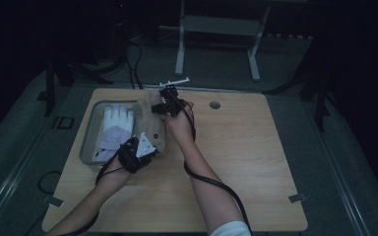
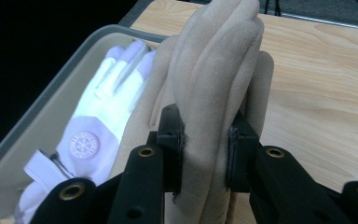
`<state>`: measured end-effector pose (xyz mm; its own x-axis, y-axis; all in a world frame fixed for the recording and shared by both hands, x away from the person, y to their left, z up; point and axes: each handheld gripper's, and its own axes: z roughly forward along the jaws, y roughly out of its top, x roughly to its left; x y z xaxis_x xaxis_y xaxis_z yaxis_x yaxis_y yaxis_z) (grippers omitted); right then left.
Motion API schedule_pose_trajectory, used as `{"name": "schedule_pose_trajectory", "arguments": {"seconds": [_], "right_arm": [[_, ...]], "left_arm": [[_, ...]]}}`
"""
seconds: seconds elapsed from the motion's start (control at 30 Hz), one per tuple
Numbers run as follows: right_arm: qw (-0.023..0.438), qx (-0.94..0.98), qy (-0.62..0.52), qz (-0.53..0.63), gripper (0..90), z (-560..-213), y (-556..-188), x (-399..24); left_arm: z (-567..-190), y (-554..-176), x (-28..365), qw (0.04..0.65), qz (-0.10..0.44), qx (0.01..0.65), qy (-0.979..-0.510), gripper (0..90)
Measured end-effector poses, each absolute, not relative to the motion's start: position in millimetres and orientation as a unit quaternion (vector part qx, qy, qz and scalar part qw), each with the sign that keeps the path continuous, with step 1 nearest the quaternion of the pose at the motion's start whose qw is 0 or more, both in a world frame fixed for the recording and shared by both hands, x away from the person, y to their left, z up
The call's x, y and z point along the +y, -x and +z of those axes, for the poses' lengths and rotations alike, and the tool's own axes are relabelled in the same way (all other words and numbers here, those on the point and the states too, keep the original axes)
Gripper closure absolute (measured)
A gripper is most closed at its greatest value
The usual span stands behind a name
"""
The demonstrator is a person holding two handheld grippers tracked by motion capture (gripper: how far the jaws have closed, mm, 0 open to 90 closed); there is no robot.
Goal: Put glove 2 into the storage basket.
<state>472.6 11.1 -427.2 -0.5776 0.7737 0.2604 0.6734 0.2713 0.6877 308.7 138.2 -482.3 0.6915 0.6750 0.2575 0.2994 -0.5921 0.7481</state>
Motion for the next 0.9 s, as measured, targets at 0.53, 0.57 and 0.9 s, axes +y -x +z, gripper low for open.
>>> {"name": "schedule_pose_trajectory", "arguments": {"seconds": [0.53, 0.57, 0.9], "right_arm": [[0.062, 0.815, -0.421, 0.392, 72.3, -415, -475, 71], [0.063, 0.818, -0.419, 0.39, 72.3, -415, -475, 76], [0.057, 0.826, -0.415, 0.378, 72.3, -421, -479, 103]], "left_arm": [[-472, -301, 187, 0.348, 0.282, 0.32, -0.835, 85.3], [-472, -301, 189, 0.347, 0.283, 0.322, -0.834, 85.2], [-470, -296, 219, 0.343, 0.288, 0.345, -0.825, 85.3]]}}
